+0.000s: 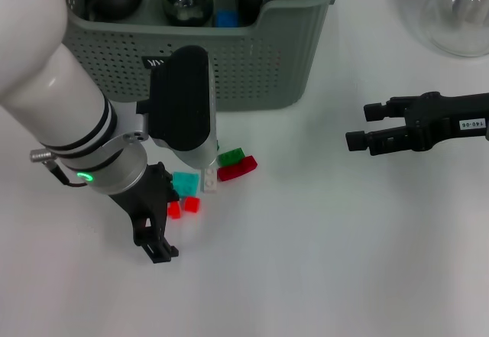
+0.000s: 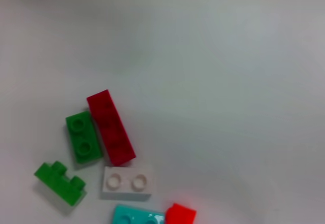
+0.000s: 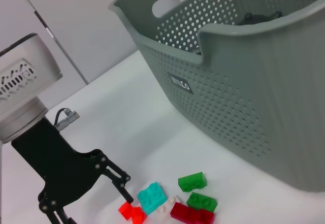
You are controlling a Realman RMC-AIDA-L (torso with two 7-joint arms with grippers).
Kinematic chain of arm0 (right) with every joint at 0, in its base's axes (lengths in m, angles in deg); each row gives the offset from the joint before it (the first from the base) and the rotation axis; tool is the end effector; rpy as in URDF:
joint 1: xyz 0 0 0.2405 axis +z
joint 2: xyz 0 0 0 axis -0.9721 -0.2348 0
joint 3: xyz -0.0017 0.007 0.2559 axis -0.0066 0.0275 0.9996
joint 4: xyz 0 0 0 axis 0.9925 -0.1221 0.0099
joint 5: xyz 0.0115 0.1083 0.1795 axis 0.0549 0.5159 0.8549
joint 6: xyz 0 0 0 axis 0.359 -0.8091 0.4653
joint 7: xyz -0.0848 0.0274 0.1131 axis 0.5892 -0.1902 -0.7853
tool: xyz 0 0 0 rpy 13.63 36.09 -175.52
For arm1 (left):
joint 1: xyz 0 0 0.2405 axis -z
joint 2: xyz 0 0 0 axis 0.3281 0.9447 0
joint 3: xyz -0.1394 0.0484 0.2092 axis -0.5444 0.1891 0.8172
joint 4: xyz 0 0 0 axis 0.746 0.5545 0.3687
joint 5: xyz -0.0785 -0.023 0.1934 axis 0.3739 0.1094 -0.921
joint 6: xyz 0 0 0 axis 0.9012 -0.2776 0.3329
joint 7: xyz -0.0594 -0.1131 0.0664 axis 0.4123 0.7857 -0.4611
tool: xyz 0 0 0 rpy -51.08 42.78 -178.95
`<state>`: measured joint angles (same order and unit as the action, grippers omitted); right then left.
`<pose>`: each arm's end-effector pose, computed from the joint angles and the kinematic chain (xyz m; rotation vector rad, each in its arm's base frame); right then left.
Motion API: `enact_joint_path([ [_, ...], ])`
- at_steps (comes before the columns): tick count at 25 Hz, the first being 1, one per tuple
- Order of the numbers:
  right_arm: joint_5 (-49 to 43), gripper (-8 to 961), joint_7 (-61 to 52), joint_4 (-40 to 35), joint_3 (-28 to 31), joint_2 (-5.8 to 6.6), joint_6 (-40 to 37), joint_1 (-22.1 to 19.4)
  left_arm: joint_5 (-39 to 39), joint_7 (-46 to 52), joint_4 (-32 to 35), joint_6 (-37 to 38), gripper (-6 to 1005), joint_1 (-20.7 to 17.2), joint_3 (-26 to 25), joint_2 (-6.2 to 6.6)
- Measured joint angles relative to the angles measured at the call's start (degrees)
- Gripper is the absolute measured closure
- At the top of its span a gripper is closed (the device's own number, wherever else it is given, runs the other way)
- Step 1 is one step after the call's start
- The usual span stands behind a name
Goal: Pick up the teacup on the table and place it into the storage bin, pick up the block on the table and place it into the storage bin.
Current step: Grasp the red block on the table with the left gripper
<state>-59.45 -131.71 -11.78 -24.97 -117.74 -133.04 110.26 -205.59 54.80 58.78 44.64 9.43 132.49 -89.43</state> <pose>0.2544 0.3429 0.0094 -2.8254 0.9680 0.4469 -0.1883 0.2987 -0.0550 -2.9581 -0.1038 0.8855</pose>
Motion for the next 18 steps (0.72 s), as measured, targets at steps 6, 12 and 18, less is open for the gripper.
enact_joint_path([
  [6, 0.0, 7, 0.0, 0.0, 0.0, 0.09, 0.0, 0.0, 0.1, 0.0, 0.8, 2.4, 217, 0.0, -0.1, 0.00],
  [12, 0.0, 7, 0.0, 0.0, 0.0, 0.11, 0.2, 0.0, 0.2, 0.1, 2.2, 2.5, 223, -0.1, -0.8, 0.00],
  [18, 0.0, 7, 0.0, 0.0, 0.0, 0.11, 0.2, 0.0, -0.4, 0.5, 1.3, 0.7, 229, -0.1, -0.5, 0.00],
])
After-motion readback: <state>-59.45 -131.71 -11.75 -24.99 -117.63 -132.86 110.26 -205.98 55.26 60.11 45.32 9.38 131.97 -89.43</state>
